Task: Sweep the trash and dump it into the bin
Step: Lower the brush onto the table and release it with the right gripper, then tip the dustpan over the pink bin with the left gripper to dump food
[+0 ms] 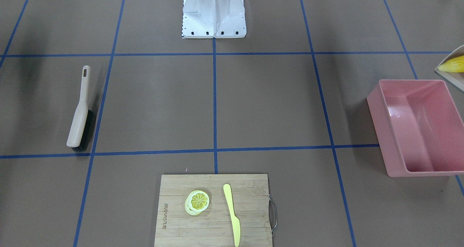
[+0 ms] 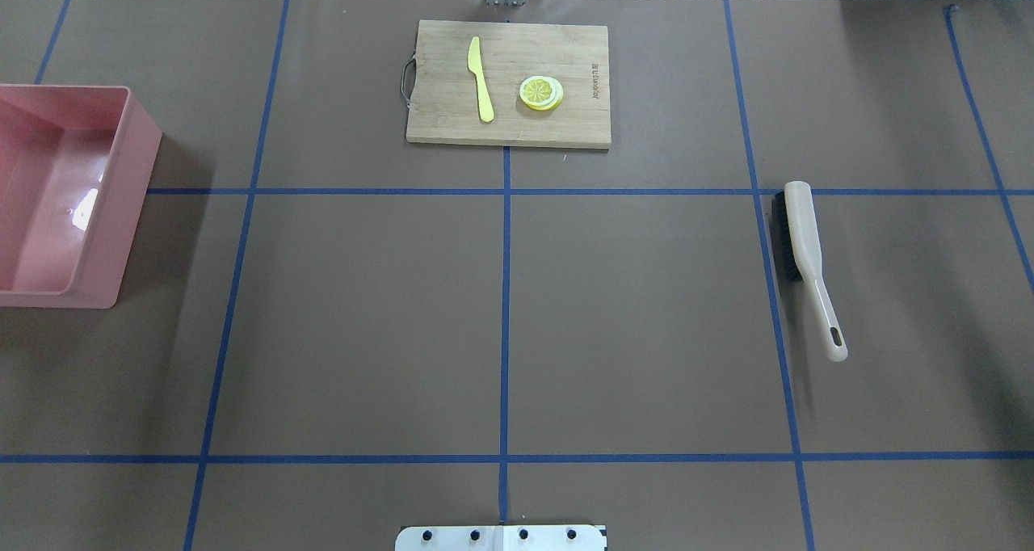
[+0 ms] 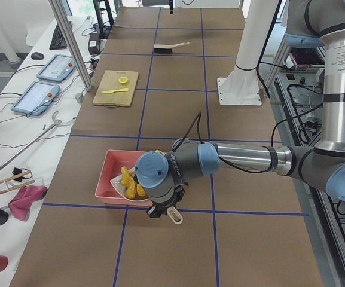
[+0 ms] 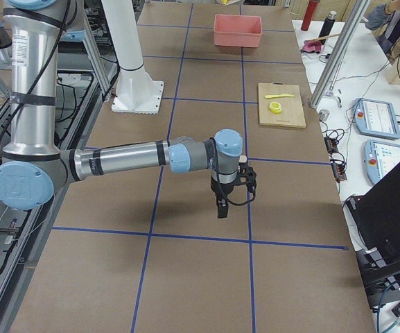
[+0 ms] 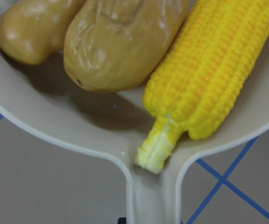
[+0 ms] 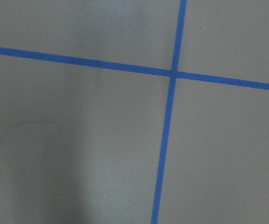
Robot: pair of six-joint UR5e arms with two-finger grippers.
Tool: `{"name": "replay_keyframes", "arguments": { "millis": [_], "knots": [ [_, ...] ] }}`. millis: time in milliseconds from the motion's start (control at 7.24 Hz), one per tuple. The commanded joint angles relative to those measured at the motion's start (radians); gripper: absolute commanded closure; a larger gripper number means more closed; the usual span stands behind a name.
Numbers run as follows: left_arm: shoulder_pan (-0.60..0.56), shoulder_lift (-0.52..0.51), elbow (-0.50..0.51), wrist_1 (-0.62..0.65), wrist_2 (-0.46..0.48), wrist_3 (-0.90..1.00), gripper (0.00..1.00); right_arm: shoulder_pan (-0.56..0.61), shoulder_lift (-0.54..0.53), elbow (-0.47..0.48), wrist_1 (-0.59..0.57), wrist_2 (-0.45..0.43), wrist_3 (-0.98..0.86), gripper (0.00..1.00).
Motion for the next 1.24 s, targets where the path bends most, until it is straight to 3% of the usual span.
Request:
{"name": "replay_keyframes", "arguments": {
  "millis": [0,276,552,828,1104],
  "knots": [
    [0.000,-0.082,0.095,-0.007,0.072,0.002,1.00,0.050,-0.077,-0.002,0.058,-0.004,-0.041,0.00],
    [0.002,-0.083,0.041,-0.103,0.172,0.016,1.00,0.079,-0.097,0.001,0.083,0.036,-0.036,0.00],
    [0.009,-0.087,0.051,-0.113,0.186,0.008,1.00,0.116,-0.121,0.017,0.083,0.085,-0.032,0.00],
    [0.058,-0.093,0.060,-0.116,0.258,0.002,1.00,0.146,-0.124,0.009,0.081,0.113,-0.021,0.00],
    [0.142,-0.185,0.066,-0.104,0.344,-0.055,1.00,0.144,-0.110,0.000,0.086,0.114,-0.021,0.00]
  ]
}}
